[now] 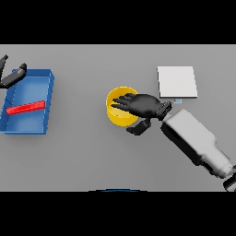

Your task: Pick up the red beaker and tilt it to pour out 1 green nut into yellow bowl. Pick up the yellow bowl and place it on the metallic measuring scale.

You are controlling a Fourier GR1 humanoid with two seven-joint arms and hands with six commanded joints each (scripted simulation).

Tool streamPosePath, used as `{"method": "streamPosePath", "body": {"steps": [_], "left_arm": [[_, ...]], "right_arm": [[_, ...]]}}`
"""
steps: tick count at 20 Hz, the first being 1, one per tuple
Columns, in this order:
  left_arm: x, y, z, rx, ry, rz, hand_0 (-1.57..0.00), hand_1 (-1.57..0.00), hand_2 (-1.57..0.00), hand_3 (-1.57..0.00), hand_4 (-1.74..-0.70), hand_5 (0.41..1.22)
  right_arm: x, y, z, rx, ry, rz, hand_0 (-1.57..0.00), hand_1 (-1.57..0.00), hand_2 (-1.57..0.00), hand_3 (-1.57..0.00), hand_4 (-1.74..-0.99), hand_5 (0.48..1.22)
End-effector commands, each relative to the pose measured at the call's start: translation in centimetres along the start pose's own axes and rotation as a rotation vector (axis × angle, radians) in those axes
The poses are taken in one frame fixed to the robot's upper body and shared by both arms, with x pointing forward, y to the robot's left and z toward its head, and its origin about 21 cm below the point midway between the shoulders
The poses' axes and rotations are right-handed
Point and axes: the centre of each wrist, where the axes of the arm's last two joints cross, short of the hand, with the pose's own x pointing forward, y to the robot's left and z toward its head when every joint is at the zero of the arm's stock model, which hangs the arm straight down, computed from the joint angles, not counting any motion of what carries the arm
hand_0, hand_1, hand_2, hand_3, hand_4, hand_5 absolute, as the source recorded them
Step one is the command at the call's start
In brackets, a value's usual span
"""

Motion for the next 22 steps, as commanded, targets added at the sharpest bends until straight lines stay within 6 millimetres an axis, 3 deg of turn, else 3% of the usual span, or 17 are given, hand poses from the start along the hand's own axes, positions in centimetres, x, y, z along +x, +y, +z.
{"method": "streamPosePath", "body": {"steps": [1,7,11,12,13,14,16,19,22], "left_arm": [[-0.2,-0.1,0.0,-0.005,-0.002,0.002,0.0,0.0,0.0,0.0,-0.8,0.702],[-0.3,-0.3,-0.3,-0.01,0.01,-0.01,0.0,0.0,0.0,0.0,-0.79,0.708],[-0.2,0.0,-0.3,-0.008,0.004,-0.01,0.0,0.0,0.0,0.0,-0.79,0.712],[0.0,0.0,-0.3,-0.008,-0.001,-0.006,0.0,0.0,0.0,0.0,-0.79,0.711],[-0.1,0.2,-0.3,0.0,-0.001,-0.01,0.0,0.0,0.0,0.0,-0.79,0.71],[-0.5,0.1,-0.3,-0.007,-0.001,-0.012,0.0,0.0,0.0,0.0,-0.79,0.71],[-0.4,-0.5,-0.3,-0.012,-0.011,-0.01,0.0,0.0,0.0,0.0,-0.79,0.707],[-0.3,0.0,-0.4,-0.001,0.002,-0.015,0.0,0.0,0.0,0.0,-0.78,0.712],[0.0,0.2,-0.2,-0.008,-0.011,-0.02,0.0,0.0,0.0,0.0,-0.78,0.71]], "right_arm": [[0.2,-0.1,-0.4,0.023,0.007,0.017,0.0,0.0,0.0,0.0,-1.168,0.673],[-0.4,0.1,-1.8,0.103,0.021,0.026,0.0,0.0,0.0,-0.01,-1.188,0.693],[-0.1,0.4,-2.3,0.117,0.036,0.021,-0.05,-0.06,-0.09,-0.13,-1.261,0.809],[-0.2,0.4,-2.3,0.11,0.027,0.022,-0.19,-0.18,-0.19,-0.21,-1.309,0.891],[-0.1,0.4,-2.3,0.103,0.022,0.026,-0.45,-0.41,-0.35,-0.32,-1.363,0.957],[-0.3,0.3,-2.2,0.1,0.01,0.025,-0.68,-0.64,-0.59,-0.57,-1.435,1.01],[-0.3,0.2,-2.2,0.106,-0.007,0.02,-1.0,-0.97,-0.95,-0.79,-1.54,1.086],[-0.4,-0.1,-1.8,0.12,-0.003,0.008,-1.28,-1.27,-1.19,-1.03,-1.637,1.152],[-0.4,-0.3,-1.8,0.138,0.012,0.001,-1.42,-1.41,-1.32,-1.13,-1.688,1.186]]}}
